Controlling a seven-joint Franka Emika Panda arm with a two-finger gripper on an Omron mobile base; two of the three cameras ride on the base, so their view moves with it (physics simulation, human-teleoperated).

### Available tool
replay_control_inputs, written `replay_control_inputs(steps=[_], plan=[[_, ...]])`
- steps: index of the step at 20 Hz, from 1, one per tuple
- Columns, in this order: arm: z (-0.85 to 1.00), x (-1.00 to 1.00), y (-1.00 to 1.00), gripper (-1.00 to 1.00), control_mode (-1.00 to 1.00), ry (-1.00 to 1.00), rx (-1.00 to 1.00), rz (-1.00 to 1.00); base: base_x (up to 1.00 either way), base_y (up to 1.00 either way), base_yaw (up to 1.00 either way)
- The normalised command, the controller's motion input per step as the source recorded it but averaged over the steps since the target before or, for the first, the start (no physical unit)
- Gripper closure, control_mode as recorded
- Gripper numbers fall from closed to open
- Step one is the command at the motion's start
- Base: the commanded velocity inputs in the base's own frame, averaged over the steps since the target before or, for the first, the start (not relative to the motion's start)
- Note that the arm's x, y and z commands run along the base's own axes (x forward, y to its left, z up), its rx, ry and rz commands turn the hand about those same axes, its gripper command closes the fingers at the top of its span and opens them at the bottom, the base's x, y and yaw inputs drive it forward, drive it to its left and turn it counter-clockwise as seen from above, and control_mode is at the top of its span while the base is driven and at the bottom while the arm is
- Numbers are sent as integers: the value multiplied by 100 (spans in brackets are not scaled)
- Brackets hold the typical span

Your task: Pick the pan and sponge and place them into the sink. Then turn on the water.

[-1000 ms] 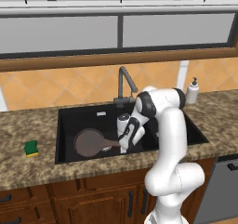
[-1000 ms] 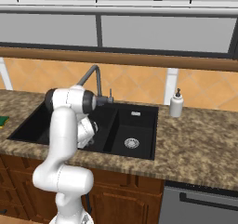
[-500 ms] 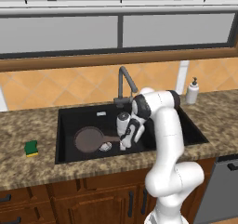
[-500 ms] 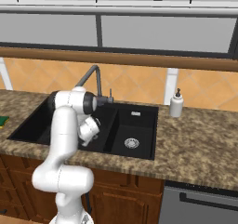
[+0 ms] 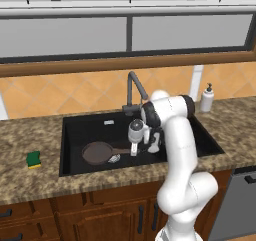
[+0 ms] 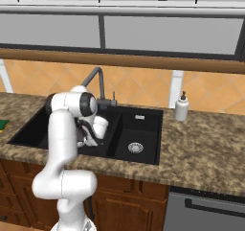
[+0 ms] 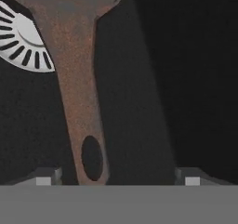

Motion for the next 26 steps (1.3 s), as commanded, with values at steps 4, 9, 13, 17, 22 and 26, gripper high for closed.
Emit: replay_control_inputs(steps=[4, 9, 13, 17, 22, 26], plan=[[24, -80, 27, -100, -100, -37, 0, -4, 0, 0, 0], [19, -83, 53, -100, -100, -40, 0, -8, 0, 0, 0], [21, -88, 63, -100, -100, -31, 1, -9, 0, 0, 0], [55, -60, 75, -100, -100, -23, 1, -13, 0, 0, 0], [86, -15, 90, -100, -100, -21, 0, -11, 0, 0, 0], [91, -12, 100, -100, -100, -13, 0, -8, 0, 0, 0]])
